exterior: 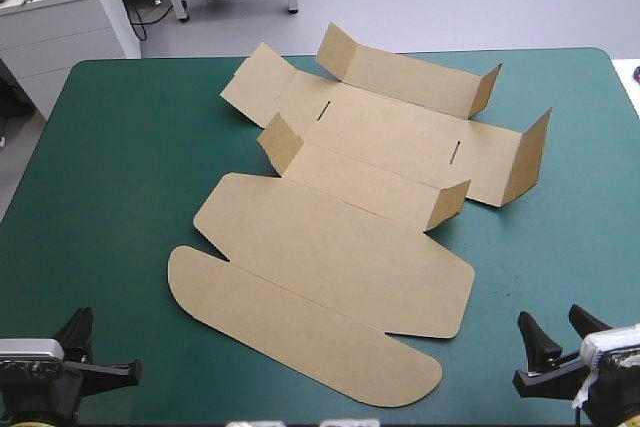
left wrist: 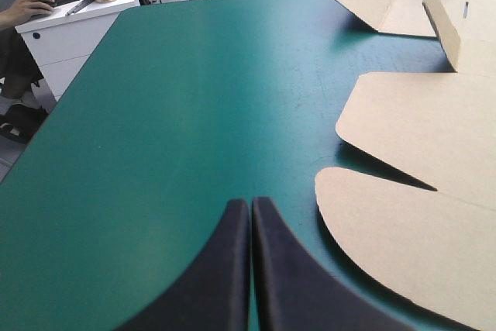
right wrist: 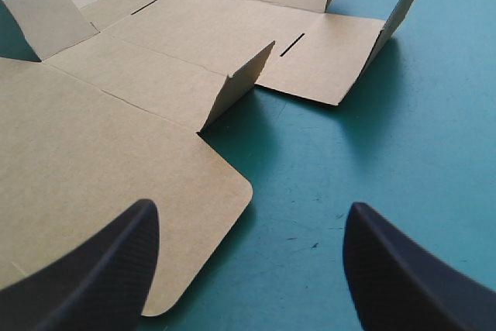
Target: Fold the box
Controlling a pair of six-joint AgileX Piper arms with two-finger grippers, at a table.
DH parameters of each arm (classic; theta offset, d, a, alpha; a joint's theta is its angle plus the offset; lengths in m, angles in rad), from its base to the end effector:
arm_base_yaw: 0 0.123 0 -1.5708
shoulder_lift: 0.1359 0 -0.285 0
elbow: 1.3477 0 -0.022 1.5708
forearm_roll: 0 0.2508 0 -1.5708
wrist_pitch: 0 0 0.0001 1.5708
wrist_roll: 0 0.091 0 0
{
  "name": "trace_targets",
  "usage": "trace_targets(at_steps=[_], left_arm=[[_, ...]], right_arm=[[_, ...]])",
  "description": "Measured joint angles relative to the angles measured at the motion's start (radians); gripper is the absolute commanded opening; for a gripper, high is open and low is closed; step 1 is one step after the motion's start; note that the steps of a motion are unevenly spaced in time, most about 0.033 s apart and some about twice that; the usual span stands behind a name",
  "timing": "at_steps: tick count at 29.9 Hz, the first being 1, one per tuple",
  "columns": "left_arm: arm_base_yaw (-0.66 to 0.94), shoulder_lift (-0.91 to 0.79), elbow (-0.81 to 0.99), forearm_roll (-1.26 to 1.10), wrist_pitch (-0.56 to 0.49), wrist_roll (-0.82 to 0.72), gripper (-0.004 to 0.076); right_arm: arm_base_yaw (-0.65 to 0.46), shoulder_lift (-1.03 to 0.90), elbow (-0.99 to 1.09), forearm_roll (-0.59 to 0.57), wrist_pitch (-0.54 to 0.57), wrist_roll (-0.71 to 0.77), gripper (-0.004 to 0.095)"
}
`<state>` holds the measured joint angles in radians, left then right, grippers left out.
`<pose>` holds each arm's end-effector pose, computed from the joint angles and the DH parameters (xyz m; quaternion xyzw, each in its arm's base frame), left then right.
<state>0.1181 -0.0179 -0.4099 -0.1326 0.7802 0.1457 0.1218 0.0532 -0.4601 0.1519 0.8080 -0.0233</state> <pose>0.0128 -0.0070 0.2758 0.0018 0.7927 0.0147 0.6094 0.0153 0.0119 0.2874 -0.0483 0.8052 0.1040 0.5818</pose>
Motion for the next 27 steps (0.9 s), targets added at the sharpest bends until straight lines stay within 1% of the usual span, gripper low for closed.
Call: trace_targets(at_steps=[6,16,27], left_arm=[[0.0,0.0,0.0,0.0,0.0,-0.001,-0.001],[0.0,0.0,0.0,0.001,0.0,-0.008,-0.001],[0.0,0.0,0.0,0.001,0.0,-0.008,-0.001]], right_arm=[[0.0,0.234,-0.103,0.024,-0.012,0.076,0.0634],[0.0,0.702,-0.32,0.106,-0.04,0.091,0.0634],[0.001,1.199,-0.589,0.164,-0.026,0.182,0.0634]])
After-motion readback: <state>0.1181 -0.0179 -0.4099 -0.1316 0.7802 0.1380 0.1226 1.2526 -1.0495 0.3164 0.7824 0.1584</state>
